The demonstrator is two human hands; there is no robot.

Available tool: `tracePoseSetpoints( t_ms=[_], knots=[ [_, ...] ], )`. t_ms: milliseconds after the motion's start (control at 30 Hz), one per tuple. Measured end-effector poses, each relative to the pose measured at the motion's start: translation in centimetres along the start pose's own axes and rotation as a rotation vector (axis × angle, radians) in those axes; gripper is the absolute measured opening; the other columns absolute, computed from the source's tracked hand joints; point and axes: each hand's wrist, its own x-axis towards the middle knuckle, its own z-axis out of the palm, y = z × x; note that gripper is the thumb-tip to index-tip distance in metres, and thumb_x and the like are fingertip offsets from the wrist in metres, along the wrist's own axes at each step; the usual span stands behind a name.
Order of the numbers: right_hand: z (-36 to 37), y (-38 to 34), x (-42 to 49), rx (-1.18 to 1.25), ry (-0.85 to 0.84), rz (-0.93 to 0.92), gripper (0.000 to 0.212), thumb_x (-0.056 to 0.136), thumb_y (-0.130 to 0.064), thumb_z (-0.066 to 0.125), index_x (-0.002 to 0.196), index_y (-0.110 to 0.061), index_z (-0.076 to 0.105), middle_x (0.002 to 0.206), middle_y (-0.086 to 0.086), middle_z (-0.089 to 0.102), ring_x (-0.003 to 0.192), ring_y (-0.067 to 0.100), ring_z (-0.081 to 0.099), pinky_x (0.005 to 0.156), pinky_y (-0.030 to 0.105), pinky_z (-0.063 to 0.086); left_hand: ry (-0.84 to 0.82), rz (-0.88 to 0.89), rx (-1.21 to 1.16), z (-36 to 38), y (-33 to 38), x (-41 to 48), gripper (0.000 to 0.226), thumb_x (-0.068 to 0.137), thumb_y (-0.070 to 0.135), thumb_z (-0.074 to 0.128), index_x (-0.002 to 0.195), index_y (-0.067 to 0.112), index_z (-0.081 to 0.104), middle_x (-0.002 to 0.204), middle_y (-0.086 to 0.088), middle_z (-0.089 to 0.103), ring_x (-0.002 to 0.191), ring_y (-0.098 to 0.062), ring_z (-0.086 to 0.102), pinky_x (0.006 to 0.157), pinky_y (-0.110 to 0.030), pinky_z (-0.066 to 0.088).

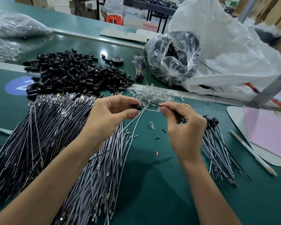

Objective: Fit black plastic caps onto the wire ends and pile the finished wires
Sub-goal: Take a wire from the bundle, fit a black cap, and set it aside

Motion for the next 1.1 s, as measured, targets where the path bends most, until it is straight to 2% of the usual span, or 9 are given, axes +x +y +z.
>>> tracePoseSetpoints(
  t_ms=[167,333,533,767,1000,1100],
  knots=[
    [0.04,0.05,-0.1,-0.013,0.029,0.01,0.005,0.085,-0.009,0.073,0.089,-0.01,0.076,0.079,-0.006,0.068,0.073,0.011,0.063,0.071,0.012,0.046,-0.021,-0.058,-0.05,-0.15,-0.19,-0.08,0.023,0.064,0.015,0.077,0.085,0.024,0.079,0.085,-0.005,0.077,0.077,-0.014,0.073,0.073,-0.016,0.054],
    [0.03,0.05,-0.08,-0.02,0.053,0.011,0.006,0.086,-0.007,0.072,0.09,-0.009,0.076,0.08,-0.006,0.066,0.076,0.014,0.063,0.072,0.019,0.05,-0.043,-0.096,-0.068,0.09,-0.22,-0.14,0.022,0.064,0.014,0.077,0.085,0.019,0.079,0.086,-0.008,0.076,0.075,-0.016,0.073,0.07,-0.016,0.054],
    [-0.08,-0.07,-0.18,-0.008,-0.006,-0.052,0.008,0.084,-0.004,0.073,0.089,-0.01,0.076,0.078,-0.007,0.066,0.072,0.009,0.053,0.07,0.016,0.043,0.022,-0.122,-0.165,-0.1,-0.24,-0.09,0.027,0.065,0.01,0.074,0.092,0.01,0.074,0.085,-0.006,0.076,0.076,-0.016,0.073,0.067,-0.018,0.055],
    [-0.03,0.0,-0.16,-0.01,-0.005,-0.077,0.009,0.083,-0.002,0.074,0.088,-0.009,0.077,0.079,-0.005,0.068,0.074,0.012,0.056,0.07,0.024,0.048,0.021,-0.123,-0.152,-0.06,-0.17,-0.2,0.029,0.063,0.011,0.076,0.091,0.008,0.073,0.085,-0.009,0.075,0.079,-0.018,0.073,0.069,-0.021,0.056],
    [0.15,-0.3,-0.4,0.076,-0.026,-0.016,0.011,0.083,-0.004,0.073,0.088,-0.013,0.076,0.079,-0.005,0.069,0.074,0.014,0.059,0.069,0.025,0.048,0.02,-0.102,-0.124,0.22,-0.32,-0.36,0.033,0.057,0.017,0.081,0.089,0.012,0.073,0.087,-0.011,0.076,0.082,-0.024,0.074,0.073,-0.025,0.058],
    [0.28,-0.54,-0.33,0.167,-0.021,0.061,0.018,0.083,-0.005,0.073,0.088,-0.023,0.074,0.081,-0.009,0.069,0.077,0.017,0.063,0.069,0.028,0.05,0.028,-0.107,-0.135,0.1,-0.37,-0.31,0.033,0.057,0.015,0.082,0.089,0.012,0.074,0.089,-0.011,0.076,0.083,-0.025,0.073,0.074,-0.026,0.058]
  ],
)
